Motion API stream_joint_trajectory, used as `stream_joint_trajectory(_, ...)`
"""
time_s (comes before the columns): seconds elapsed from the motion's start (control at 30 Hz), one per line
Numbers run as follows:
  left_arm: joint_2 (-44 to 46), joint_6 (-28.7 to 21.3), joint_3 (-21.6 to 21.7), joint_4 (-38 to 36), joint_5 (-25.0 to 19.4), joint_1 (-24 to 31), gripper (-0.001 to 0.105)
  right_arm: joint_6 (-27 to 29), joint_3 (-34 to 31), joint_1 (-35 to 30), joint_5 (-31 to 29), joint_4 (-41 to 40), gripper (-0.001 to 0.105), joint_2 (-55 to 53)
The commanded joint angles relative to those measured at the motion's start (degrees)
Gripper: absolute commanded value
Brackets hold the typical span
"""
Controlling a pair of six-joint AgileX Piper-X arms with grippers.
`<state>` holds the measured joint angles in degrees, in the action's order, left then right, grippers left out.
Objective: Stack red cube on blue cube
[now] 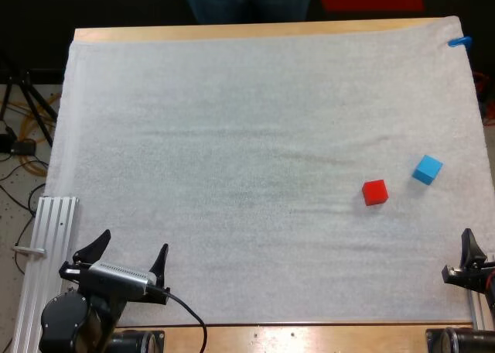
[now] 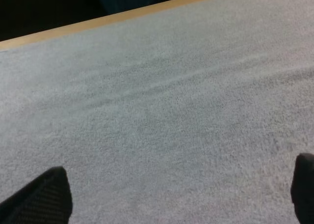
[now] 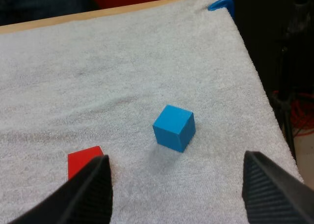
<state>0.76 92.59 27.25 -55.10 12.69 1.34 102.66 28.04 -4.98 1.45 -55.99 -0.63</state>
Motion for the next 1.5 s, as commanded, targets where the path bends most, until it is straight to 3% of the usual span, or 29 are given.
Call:
stream_joint_trajectory(0.0, 7.6, 1.2, 0.1, 1.0, -0.1, 0.0, 0.087, 0.0, 0.2, 0.0, 0.5, 0.5, 0.057, -2.0)
stream_joint_trajectory(0.6, 7.6, 2.3, 0.1, 1.0, -0.1, 0.0, 0.087, 0.1, 0.4, 0.0, 0.5, 0.5, 0.057, -2.0)
stream_joint_trajectory(0.87, 2.1, 2.3, 4.8, 1.0, 3.2, -2.1, 0.087, 0.9, 6.6, 0.0, 5.3, -3.9, 0.057, 4.2)
stream_joint_trajectory(1.07, -8.6, 2.3, 10.6, 0.9, 6.7, -8.3, 0.087, 2.5, 12.4, 0.0, 9.8, -6.1, 0.057, 12.2)
stream_joint_trajectory(1.47, -26.9, -1.7, 23.0, -1.8, 6.9, -27.8, 0.087, 4.2, 21.4, 0.0, 20.0, -8.8, 0.057, 25.1)
